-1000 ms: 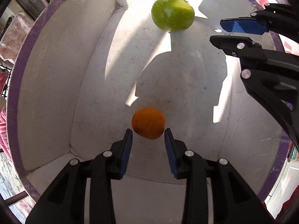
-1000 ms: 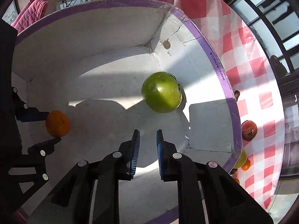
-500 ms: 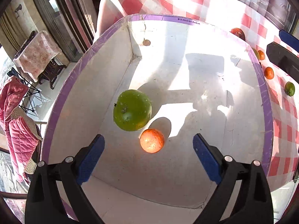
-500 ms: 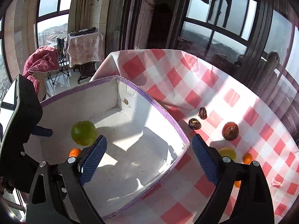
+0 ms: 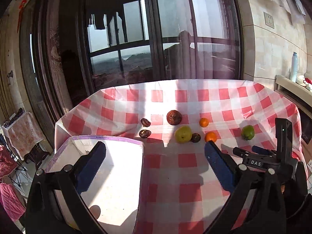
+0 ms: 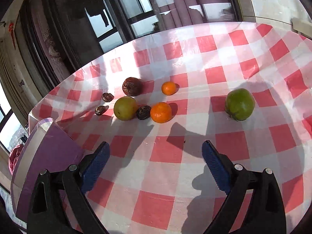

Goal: Organize fruits
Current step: 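Move both open grippers back over the fruits on the table, then grasp the green stemmed fruit with the right gripper while the left gripper grasps another orange, then carry the green fruit and the orange to the white box with both grippers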

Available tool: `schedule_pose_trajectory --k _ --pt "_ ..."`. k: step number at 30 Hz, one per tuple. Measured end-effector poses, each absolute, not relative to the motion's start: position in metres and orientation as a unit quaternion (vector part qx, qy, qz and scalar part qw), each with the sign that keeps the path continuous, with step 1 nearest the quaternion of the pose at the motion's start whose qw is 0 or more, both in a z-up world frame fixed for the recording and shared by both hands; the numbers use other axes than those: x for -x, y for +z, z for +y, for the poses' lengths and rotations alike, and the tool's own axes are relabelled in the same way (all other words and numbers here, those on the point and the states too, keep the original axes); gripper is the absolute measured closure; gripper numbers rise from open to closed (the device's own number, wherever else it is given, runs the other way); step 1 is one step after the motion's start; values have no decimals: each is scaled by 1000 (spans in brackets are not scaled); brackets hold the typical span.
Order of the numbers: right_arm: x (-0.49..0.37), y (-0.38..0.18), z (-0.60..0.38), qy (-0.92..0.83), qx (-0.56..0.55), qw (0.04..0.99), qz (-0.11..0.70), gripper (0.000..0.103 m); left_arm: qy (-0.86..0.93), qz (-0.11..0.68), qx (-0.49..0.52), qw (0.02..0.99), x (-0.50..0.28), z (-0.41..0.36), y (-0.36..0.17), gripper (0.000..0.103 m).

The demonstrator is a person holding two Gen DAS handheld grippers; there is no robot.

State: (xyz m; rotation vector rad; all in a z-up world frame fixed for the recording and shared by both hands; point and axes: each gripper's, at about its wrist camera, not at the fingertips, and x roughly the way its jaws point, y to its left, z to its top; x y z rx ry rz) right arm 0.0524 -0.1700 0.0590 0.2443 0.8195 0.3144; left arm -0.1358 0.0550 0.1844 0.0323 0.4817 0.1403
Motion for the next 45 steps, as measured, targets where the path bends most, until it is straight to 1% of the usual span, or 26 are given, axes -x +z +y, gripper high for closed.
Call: schedule_pose_trajectory --k 2,5,8,10,13,16,19,23,28,29,31,32,33,35,37,38,39,40,41,45 --pt "-56 47 -195 125 -135 897 402 11 32 252 8 967 121 26 164 2" --pt "-66 33 -227 88 -162 891 414 11 -3 298 62 952 81 5 119 2" --pt "-77 25 -250 79 -207 881 417 11 26 334 84 938 45 -4 71 2" --pt "-86 26 -254 67 -200 885 415 11 42 346 89 933 29 -8 51 2" --pt "-101 28 -255 49 -178 895 405 11 37 354 97 930 19 -9 36 2" --pt "-124 26 -245 39 -128 898 420 12 31 367 103 924 13 -6 26 2" --pt "-148 22 -232 24 -63 897 437 22 26 383 109 917 2 -2 21 2" --pt "-168 13 -220 12 -11 890 455 28 23 394 117 911 -18 0 18 2" --pt "-174 10 -218 0 2 886 465 43 19 406 131 904 -48 -6 16 3" --pt "-174 11 -218 1 2 886 464 43 19 407 131 904 -55 -8 16 3" --pt "-174 12 -220 3 -4 886 464 44 22 409 124 904 -68 -14 15 12" --pt "-174 12 -222 5 -9 886 463 44 22 412 118 903 -75 -18 14 21" --pt "-174 12 -223 8 -14 886 463 44 20 416 112 902 -83 -22 12 28" --pt "-173 13 -224 12 -21 887 462 44 18 421 105 901 -96 -28 10 34" --pt "-173 13 -225 13 -25 887 461 44 23 424 92 901 -108 -34 9 37" --pt "-173 13 -225 14 -27 887 461 44 22 425 84 901 -112 -37 8 42" --pt "-173 13 -225 15 -29 887 460 44 24 425 73 902 -115 -40 7 50" --pt "-172 14 -226 16 -31 887 460 44 29 425 58 903 -117 -43 7 55" --pt "-172 14 -226 17 -34 888 459 44 30 425 48 903 -117 -46 7 58" --pt "-171 14 -227 19 -36 888 458 44 21 423 55 904 -113 -44 7 59"
